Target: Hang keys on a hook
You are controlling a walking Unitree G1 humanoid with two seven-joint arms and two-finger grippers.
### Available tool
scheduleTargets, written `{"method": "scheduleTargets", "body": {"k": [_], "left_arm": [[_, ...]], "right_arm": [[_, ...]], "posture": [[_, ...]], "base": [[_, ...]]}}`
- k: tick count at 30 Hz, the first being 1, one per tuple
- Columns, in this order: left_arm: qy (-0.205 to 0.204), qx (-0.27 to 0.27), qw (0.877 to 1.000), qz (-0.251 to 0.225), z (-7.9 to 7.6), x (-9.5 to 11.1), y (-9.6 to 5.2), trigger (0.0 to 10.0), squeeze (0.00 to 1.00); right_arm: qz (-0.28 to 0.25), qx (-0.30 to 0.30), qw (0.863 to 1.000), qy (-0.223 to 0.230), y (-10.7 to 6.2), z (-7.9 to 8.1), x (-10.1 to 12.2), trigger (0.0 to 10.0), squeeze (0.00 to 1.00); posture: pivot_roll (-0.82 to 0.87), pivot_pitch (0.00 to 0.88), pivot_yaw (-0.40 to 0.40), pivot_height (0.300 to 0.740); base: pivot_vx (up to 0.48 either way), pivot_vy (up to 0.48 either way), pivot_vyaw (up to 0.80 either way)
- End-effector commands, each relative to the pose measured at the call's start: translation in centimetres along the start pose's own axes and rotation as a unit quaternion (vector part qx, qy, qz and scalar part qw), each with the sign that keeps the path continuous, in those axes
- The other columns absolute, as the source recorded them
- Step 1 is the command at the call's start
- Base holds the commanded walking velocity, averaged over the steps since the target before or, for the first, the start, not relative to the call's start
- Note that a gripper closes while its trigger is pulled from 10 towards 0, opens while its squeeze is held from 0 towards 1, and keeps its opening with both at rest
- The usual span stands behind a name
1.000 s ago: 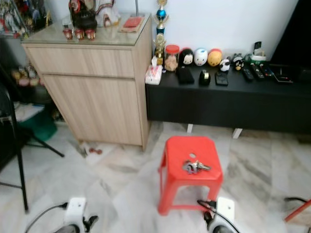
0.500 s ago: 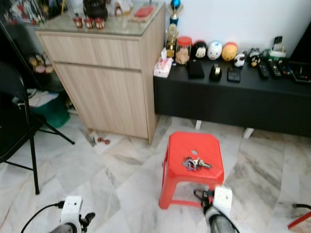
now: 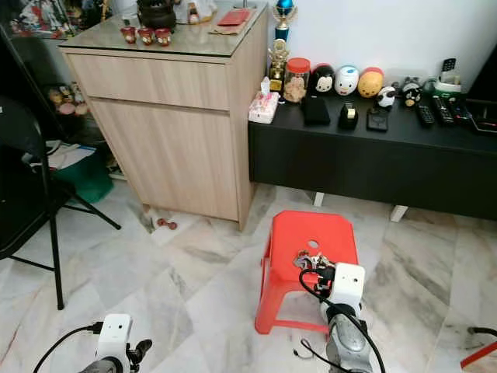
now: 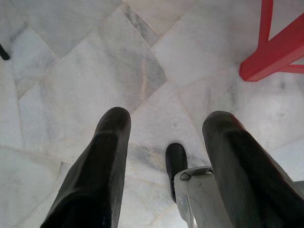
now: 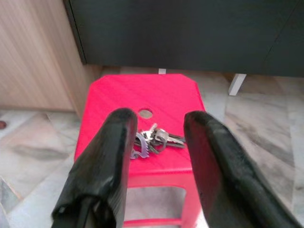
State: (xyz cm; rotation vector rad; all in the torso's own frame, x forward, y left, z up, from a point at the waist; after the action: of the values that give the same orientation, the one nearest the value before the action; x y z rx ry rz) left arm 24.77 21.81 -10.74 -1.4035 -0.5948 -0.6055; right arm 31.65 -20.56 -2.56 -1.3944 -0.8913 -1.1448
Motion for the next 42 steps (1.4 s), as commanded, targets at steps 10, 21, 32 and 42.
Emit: {"method": "scheduleTargets", "body": {"k": [10,21,32,42], "left_arm": [[-0.013,0.006,1.000,0.004,0.2,-0.6,-0.2,10.0,0.00],[-0.010,0.010,1.000,0.025,0.4,-1.7,-0.4,10.0,0.00],[-0.007,0.009,1.000,0.026,0.3,-1.7,-0.3,10.0,0.00],[-0.006,0.004,1.000,0.026,0.0,-1.6,-0.3,10.0,0.00]], "right_arm": [[0.032,0.008,0.999,-0.029,-1.6,0.3,-2.5,10.0,0.00],[0.086,0.012,0.996,-0.025,-0.8,-0.2,-3.4,10.0,0.00],[0.116,0.013,0.993,-0.002,-1.1,-0.5,-4.4,10.0,0.00],[0.117,0.016,0.993,0.002,-1.1,-0.7,-4.3,10.0,0.00]], "posture": [[0.10,0.051,-0.038,0.740],[0.11,0.056,-0.042,0.740],[0.11,0.060,-0.038,0.740],[0.10,0.061,-0.032,0.740]], "base": [[0.000,0.000,0.00],[0.066,0.000,0.00],[0.244,0.000,0.27],[0.253,0.000,0.00]]}}
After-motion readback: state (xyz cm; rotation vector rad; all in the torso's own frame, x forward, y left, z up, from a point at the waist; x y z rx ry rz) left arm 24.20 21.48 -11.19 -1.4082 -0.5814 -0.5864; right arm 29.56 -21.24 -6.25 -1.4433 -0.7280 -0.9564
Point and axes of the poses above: a point about 5 cm out from each wrist's last joint towards the gripper, its own y axis pointing out of the wrist towards the gripper, its own x axis along the axis of the wrist's last joint, z = x × y, the point moved 6 cm from there along y, pointing out of the wrist towards the gripper, and after that the axes turned 1 degree about y, right-handed, at the moved point
